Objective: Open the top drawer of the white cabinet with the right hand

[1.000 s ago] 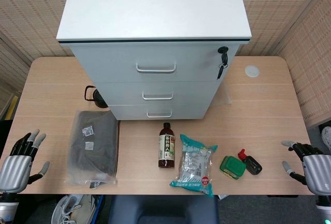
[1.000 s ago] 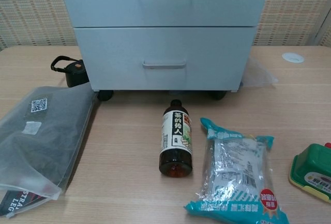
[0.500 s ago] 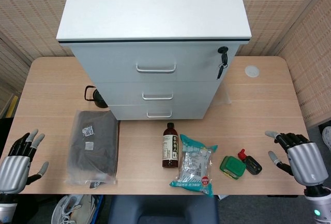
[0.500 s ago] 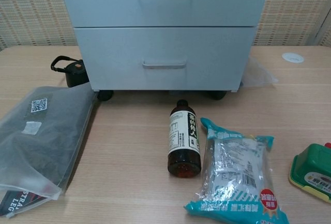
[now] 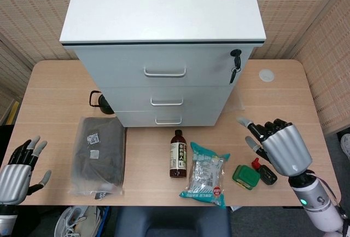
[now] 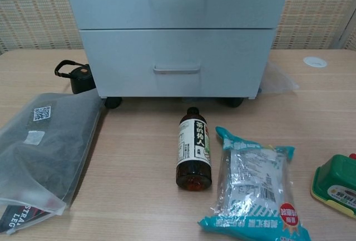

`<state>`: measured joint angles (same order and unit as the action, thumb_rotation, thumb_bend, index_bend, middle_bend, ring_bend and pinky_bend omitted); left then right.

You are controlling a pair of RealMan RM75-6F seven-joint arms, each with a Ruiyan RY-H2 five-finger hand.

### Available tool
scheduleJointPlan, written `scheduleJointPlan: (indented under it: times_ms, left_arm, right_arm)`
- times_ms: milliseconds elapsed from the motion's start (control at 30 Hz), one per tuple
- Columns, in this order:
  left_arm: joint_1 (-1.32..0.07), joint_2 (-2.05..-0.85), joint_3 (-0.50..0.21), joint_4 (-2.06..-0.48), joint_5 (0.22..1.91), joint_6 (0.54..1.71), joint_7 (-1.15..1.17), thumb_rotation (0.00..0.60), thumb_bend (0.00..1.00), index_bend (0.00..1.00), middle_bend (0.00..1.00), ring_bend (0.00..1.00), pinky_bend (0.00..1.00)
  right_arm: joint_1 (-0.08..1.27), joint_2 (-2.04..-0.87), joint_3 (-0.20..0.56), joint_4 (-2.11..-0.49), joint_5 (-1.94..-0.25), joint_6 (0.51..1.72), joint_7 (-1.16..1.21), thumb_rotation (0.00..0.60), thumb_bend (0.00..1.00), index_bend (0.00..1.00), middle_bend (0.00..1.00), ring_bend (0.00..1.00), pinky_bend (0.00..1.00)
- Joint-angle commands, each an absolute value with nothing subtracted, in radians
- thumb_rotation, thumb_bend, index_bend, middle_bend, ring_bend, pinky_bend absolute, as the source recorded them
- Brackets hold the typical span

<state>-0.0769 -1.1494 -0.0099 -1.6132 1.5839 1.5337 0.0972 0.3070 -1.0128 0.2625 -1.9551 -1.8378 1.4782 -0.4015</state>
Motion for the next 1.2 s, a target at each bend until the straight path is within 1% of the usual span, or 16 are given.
scheduleJointPlan:
  times_ms: [33,133,267,467,867,1200]
  left_arm:
    - [-0.077,-1.150,-0.009,-1.613,1.585,1.534,0.096,0.600,0.32,0.09,0.00,0.03,0.11]
    - [-0.077,-1.150,-0.009,-1.610,1.584,1.533,0.092,0.600,0.32,0.09,0.00,0.03,0.11]
    - [-0.078,-1.150,-0.009,-1.606,1.584,1.531,0.087,0.600,0.32,0.09,0.00,0.03,0.11]
    - [-0.079,-1.151,-0.007,-1.598,1.587,1.529,0.079,0.600,0.32,0.09,0.00,0.03,0.11]
    - [-0.084,-1.153,-0.006,-1.600,1.588,1.520,0.078,0.600,0.32,0.09,0.00,0.03,0.11]
    - [-0.085,-1.149,-0.006,-1.606,1.582,1.516,0.083,0.600,0.32,0.09,0.00,0.03,0.11]
  right_arm:
    - [0.396,-1.041,0.342,-2.016,-1.819,1.414,-0.486,0.600,0.25,0.34,0.90,0.92,0.95]
    - [0.453,-1.074,0.388,-2.037,-1.782,1.376,-0.547,0.600,0.25,0.35,0.92,0.95,0.96]
    - [0.526,-1.124,0.441,-2.048,-1.718,1.330,-0.633,0.600,0.25,0.37,0.93,0.97,0.97]
    - [0.612,-1.176,0.494,-2.037,-1.640,1.289,-0.735,0.600,0.25,0.38,0.94,0.97,0.98]
    - [0.749,-1.257,0.539,-1.919,-1.530,1.252,-0.779,0.600,0.25,0.43,0.94,0.97,0.98]
    - [0.827,-1.306,0.542,-1.821,-1.486,1.253,-0.758,0.600,0.25,0.46,0.94,0.97,0.98]
